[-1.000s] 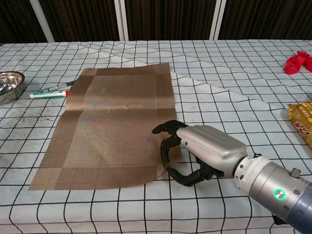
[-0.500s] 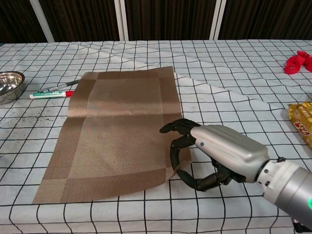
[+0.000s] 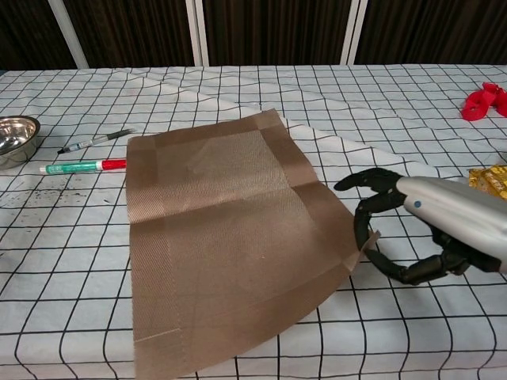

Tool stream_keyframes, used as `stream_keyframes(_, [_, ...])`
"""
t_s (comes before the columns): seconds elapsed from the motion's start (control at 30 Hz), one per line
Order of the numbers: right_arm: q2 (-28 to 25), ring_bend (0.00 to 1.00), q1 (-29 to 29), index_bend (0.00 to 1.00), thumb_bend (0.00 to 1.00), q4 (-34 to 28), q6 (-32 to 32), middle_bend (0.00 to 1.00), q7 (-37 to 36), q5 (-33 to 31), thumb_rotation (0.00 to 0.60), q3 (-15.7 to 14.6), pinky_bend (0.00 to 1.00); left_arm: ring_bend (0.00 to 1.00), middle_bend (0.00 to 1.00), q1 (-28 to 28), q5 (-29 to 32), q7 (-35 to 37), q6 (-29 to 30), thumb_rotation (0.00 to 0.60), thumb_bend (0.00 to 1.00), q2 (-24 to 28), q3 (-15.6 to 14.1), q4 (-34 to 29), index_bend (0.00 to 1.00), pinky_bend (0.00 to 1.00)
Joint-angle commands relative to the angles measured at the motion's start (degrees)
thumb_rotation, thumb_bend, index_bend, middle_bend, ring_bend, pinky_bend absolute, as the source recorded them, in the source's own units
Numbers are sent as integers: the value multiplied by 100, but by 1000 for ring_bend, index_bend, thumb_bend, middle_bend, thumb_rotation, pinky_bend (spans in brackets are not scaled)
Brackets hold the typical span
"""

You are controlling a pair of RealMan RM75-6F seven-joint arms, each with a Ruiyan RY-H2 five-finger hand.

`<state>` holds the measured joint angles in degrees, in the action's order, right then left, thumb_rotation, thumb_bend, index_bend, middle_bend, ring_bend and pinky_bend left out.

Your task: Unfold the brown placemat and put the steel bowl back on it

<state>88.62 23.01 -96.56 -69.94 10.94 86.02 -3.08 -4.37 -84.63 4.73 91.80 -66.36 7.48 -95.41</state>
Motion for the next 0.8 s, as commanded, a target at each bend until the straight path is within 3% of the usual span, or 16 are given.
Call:
stream_keyframes(0.03, [-341,12,19,639,525,-92,104,99,265,-415,600,262,175,0,26,-3,-1,2,-9,600,102,1,-2,-2,52,0])
stream_keyframes(0.4, [-1068,12,466,641,525,-92,478,101,1821,-1456,600,960,174,0,26,-2,23,25,-31,600,102,17,2,-28,53,0])
stream_keyframes(0.8, [-1205,12,1110,641,525,318,702,101,3510,-1927,600,1195,174,0,26,-13,51,0,-70,600,102,21,6,-38,53,0])
